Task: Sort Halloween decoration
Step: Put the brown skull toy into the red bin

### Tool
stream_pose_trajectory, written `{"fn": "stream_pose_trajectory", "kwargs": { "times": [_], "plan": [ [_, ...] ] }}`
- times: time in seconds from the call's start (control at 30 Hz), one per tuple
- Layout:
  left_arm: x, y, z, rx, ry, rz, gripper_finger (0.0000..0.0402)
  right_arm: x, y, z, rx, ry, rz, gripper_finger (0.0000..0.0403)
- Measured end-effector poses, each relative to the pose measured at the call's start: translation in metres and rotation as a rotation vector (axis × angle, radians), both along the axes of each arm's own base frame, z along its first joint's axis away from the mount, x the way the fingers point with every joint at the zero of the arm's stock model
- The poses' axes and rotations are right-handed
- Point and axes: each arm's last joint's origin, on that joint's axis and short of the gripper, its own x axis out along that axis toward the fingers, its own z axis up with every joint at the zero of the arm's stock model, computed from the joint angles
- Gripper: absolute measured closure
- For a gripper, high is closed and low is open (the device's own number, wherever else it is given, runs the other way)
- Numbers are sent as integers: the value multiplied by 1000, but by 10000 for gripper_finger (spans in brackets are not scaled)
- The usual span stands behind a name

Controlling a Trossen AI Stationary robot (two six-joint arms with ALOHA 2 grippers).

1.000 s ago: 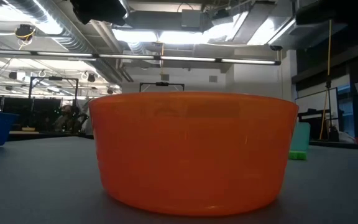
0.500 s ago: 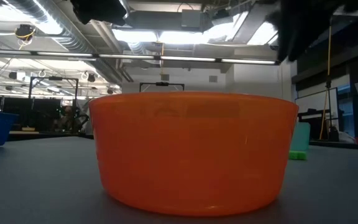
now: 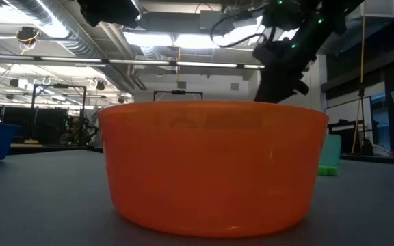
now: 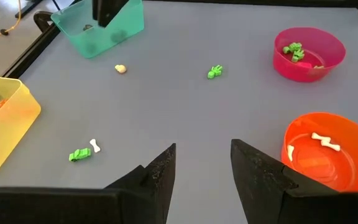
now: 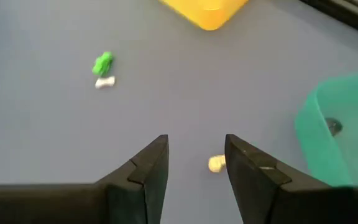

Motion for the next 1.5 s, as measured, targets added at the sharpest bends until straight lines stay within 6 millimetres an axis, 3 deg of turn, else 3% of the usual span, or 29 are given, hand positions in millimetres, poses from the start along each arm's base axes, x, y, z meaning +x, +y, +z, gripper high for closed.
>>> {"fn": "stream_pose_trajectory", "kwargs": {
  "times": [0.37, 0.7, 1.23, 1.5],
  "plan": [
    [0, 0, 0, 0, 0, 1, 263, 17, -6, -40, 73, 57, -295, 249],
    [0, 0, 0, 0, 0, 1, 263, 26, -9, -72, 90, 134, -403, 249],
    [0, 0, 0, 1, 1, 1, 263, 38, -10, -97, 129, 128, -438, 249],
    [0, 0, 0, 1, 1, 1, 263, 38, 0, -103, 111, 162, -442, 249]
  ]
}}
